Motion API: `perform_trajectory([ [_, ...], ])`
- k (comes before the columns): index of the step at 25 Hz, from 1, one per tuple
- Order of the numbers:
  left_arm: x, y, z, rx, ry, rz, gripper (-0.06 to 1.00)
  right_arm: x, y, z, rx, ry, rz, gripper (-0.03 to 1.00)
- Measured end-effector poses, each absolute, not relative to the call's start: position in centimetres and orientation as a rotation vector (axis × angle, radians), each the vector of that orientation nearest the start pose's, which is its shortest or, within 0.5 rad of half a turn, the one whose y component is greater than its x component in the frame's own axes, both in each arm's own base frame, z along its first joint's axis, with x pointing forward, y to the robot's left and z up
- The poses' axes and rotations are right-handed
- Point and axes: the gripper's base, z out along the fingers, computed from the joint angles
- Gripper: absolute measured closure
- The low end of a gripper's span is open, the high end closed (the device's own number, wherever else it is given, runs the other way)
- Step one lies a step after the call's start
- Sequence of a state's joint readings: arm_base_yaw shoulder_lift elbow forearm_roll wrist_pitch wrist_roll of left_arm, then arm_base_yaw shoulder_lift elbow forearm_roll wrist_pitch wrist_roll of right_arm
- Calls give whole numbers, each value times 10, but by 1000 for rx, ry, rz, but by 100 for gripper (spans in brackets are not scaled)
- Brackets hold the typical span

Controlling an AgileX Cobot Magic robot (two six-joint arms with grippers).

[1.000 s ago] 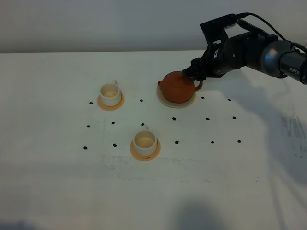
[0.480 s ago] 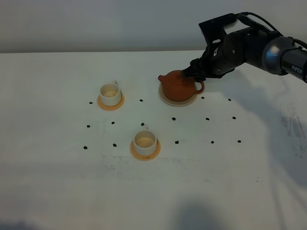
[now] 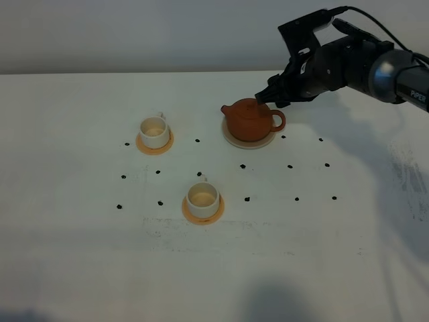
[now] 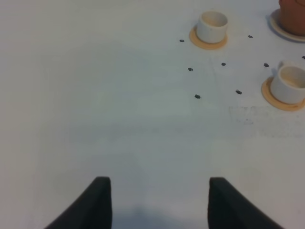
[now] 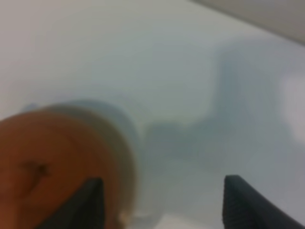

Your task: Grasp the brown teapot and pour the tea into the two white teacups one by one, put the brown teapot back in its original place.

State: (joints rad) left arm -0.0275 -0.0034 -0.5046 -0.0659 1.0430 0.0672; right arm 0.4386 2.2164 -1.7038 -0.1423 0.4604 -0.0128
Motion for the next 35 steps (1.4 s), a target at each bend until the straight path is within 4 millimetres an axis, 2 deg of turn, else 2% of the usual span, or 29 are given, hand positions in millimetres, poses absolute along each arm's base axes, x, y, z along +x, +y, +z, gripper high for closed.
perform_trajectory([
  [7, -5, -5, 280, 98, 2015, -53, 47, 459, 194, 166, -688, 2317, 8, 45],
  [13, -5, -5, 280, 98, 2015, -53, 47, 461, 195, 139, -711, 2371, -6, 45],
  [22, -5, -5, 280, 98, 2015, -53, 47, 453, 189, 132, -733, 2491, -52, 45],
  [32, -5, -5, 280, 98, 2015, -53, 47, 450, 190, 154, -715, 2471, -38, 45],
  [35, -5, -5, 280, 98, 2015, -53, 47, 450, 193, 156, -732, 2440, -30, 45],
])
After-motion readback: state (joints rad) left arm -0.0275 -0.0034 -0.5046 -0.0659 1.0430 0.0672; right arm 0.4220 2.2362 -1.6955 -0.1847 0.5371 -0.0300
